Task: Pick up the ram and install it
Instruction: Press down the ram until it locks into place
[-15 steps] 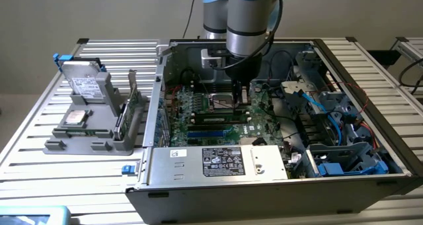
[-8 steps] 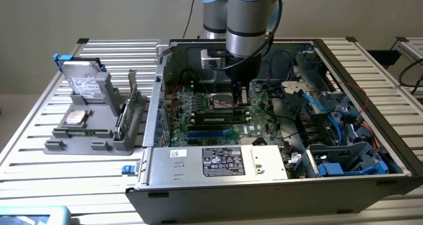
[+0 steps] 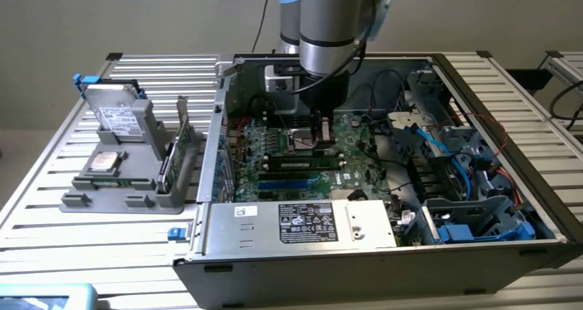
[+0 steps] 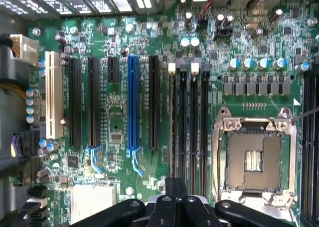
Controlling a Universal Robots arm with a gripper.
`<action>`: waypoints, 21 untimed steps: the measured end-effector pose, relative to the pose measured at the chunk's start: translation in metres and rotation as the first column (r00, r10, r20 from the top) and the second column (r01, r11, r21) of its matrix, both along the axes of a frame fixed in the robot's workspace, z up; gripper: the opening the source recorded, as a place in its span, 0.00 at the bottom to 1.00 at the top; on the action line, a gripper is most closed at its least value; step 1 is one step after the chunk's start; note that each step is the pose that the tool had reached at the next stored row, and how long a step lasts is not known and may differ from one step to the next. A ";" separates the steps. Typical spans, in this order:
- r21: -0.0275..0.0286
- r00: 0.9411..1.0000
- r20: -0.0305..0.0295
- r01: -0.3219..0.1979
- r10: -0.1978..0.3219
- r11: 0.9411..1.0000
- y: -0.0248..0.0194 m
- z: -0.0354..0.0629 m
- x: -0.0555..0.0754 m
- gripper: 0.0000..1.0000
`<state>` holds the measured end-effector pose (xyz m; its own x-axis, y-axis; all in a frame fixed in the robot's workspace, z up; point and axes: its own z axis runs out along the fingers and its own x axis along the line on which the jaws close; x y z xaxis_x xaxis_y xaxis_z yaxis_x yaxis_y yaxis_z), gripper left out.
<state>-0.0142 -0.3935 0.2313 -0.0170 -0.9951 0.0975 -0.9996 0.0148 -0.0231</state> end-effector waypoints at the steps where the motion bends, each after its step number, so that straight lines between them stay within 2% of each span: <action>1: 0.000 1.000 0.000 0.000 0.000 1.000 0.0000 0.0001 -0.004 0.11; 8: 0.000 1.000 0.004 0.000 0.000 1.000 0.0000 0.0002 -0.033 0.11; 12: 0.000 1.000 0.007 0.000 0.000 1.000 0.0016 0.0001 -0.037 0.11; 21: -0.001 1.000 0.009 0.000 0.000 1.000 0.0021 -0.0017 -0.042 0.11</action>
<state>-0.0565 -0.3914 0.2297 -0.0179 -0.9950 0.0980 -0.9994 0.0148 -0.0326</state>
